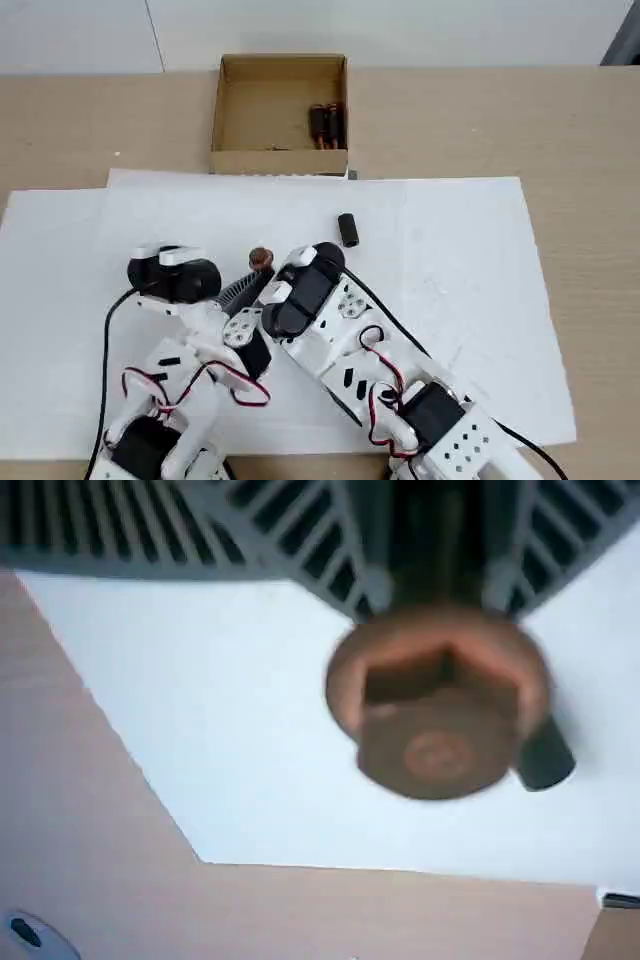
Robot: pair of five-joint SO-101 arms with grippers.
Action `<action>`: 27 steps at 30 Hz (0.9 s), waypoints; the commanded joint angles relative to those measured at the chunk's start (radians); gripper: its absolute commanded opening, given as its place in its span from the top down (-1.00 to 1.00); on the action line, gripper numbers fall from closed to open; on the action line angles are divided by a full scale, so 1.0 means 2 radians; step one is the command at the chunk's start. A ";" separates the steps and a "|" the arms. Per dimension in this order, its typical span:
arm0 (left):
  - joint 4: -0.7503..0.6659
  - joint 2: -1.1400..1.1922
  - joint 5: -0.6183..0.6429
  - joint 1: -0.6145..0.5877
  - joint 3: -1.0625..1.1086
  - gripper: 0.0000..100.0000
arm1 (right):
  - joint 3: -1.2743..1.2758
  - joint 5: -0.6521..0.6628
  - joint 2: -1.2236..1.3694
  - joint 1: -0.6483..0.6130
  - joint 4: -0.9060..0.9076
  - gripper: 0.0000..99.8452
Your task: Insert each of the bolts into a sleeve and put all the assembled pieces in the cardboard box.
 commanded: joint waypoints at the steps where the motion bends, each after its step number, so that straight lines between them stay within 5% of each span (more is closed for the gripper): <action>1: 0.030 0.001 -0.001 0.028 -0.025 0.99 | -0.035 0.007 -0.007 0.007 -0.031 0.99; 17: 0.025 0.001 -0.006 -0.001 0.003 0.97 | -0.035 0.007 -0.007 0.020 -0.033 0.99; 27: -0.002 0.001 -0.042 -0.043 0.001 0.74 | -0.031 0.007 -0.007 0.020 -0.033 0.99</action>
